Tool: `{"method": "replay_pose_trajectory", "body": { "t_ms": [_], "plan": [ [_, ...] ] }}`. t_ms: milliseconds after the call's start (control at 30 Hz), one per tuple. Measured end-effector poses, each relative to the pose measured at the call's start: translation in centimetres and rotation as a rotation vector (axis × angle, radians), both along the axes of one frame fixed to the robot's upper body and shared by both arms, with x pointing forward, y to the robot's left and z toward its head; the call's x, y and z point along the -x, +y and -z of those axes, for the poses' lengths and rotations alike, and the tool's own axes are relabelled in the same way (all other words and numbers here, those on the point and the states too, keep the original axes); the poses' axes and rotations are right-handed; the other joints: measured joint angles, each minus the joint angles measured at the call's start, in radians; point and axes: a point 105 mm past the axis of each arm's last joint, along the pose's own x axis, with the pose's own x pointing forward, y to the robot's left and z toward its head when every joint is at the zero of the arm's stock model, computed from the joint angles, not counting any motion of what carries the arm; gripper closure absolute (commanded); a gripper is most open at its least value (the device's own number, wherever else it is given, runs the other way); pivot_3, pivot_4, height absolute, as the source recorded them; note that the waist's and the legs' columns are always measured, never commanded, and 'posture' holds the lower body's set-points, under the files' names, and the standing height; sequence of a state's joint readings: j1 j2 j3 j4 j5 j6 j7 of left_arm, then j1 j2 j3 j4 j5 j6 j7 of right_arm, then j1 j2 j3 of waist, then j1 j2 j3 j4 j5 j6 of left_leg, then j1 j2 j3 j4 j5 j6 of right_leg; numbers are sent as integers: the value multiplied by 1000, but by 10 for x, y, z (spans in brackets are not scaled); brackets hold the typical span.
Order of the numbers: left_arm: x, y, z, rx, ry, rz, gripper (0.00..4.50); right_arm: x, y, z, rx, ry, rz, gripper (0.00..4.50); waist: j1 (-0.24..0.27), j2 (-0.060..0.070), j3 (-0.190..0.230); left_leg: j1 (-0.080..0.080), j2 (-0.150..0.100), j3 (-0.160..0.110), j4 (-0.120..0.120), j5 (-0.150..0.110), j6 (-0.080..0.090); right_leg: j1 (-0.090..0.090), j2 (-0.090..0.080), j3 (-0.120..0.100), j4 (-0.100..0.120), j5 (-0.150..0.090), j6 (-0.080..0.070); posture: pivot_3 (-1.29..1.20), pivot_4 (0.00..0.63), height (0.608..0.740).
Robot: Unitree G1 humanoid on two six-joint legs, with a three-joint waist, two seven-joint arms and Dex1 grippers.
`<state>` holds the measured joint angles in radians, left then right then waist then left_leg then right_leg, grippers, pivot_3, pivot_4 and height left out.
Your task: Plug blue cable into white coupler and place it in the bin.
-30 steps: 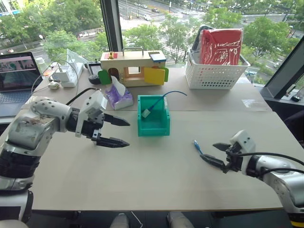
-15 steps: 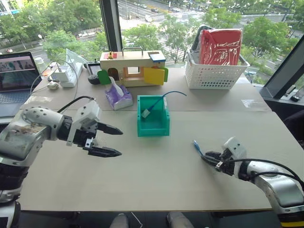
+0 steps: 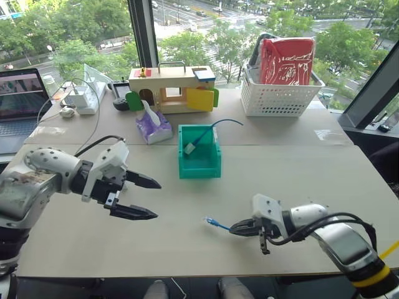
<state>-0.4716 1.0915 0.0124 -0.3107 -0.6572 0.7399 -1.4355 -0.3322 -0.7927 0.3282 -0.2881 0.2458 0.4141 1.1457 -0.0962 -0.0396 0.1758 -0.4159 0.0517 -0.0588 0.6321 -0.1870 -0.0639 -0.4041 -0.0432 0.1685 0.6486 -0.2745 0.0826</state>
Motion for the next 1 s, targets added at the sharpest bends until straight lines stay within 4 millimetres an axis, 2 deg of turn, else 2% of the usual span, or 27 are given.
{"method": "replay_pose_trajectory", "body": {
  "t_ms": [100, 200, 300, 400, 500, 567, 667, 733, 800, 867, 1000],
  "plan": [
    [2, -1, 0, -1, -1, 5, 384, -14, 2, -4, 63, -49, -82, 4474, 5, -1, 0, 0, 0, 0, 0, 0, 0, 0, 0, 0, 0, 0, 0, 0, 150, 740],
    [2, -2, 1, -7, -8, -2, 384, -22, 14, -1, 79, -51, -151, 4474, 3, -1, 1, -1, 0, 0, -1, 0, 0, -1, 0, 0, 0, 0, -1, 0, 150, 740],
    [6, 0, 9, -18, 9, -16, 384, -32, 25, -2, 77, -76, -206, 4474, -2, -1, 1, 0, 0, 0, -2, 0, 0, -2, 0, 0, 1, 4, -8, 0, 150, 740],
    [9, 1, 15, -35, 25, -26, 384, -40, 23, -4, 93, -86, -214, 3578, -1, -1, 2, 0, 0, 0, -2, 0, 0, -2, 0, 0, 0, 4, -8, 0, 150, 740],
    [10, 5, 16, -60, 25, -37, 384, -41, 24, -5, 90, -71, -229, 2458, 2, -1, 2, 0, 0, 0, -2, 0, 0, -1, 0, -1, 0, 4, -8, 0, 150, 740],
    [10, 7, 19, -79, 23, -46, 384, -41, 24, -7, 81, -65, -224, 1870, 1, -1, 2, 0, 0, 0, -2, 0, 0, -1, 0, -1, 0, 4, -8, 0, 150, 740],
    [5, 5, 27, -119, -20, -32, 384, -43, 21, -25, -1, -58, -173, 789, 2, 0, 2, 0, 0, 0, -2, 0, 0, -1, 0, -1, 1, 5, -8, 0, 150, 740],
    [-1, -6, 31, -87, -47, -12, 384, -45, 20, -40, -44, -79, -145, 134, 8, 0, 2, 0, 0, -1, -1, 0, 0, 0, 0, -1, 1, 5, -8, 0, 150, 740],
    [-14, -27, 34, -27, -94, 26, 384, -47, 20, -62, -108, -120, -92, 53, 20, 0, 2, -1, 0, -2, 0, 0, 0, 0, 0, -2, 1, 5, -8, 0, 150, 740],
    [-19, -36, 40, -29, -109, 51, 384, -48, 17, -74, -135, -174, -51, 53, 22, 0, 2, -1, 0, -2, 0, 0, 0, 0, 0, -2, 1, 5, -9, 0, 150, 740],
    [-26, -59, 50, -9, -119, 102, 384, -54, -11, -83, -121, -258, 120, 53, 33, 0, 2, -1, -1, -2, -1, -1, 1, 0, 0, -2, 0, 5, -9, 0, 150, 740]
  ]
}}
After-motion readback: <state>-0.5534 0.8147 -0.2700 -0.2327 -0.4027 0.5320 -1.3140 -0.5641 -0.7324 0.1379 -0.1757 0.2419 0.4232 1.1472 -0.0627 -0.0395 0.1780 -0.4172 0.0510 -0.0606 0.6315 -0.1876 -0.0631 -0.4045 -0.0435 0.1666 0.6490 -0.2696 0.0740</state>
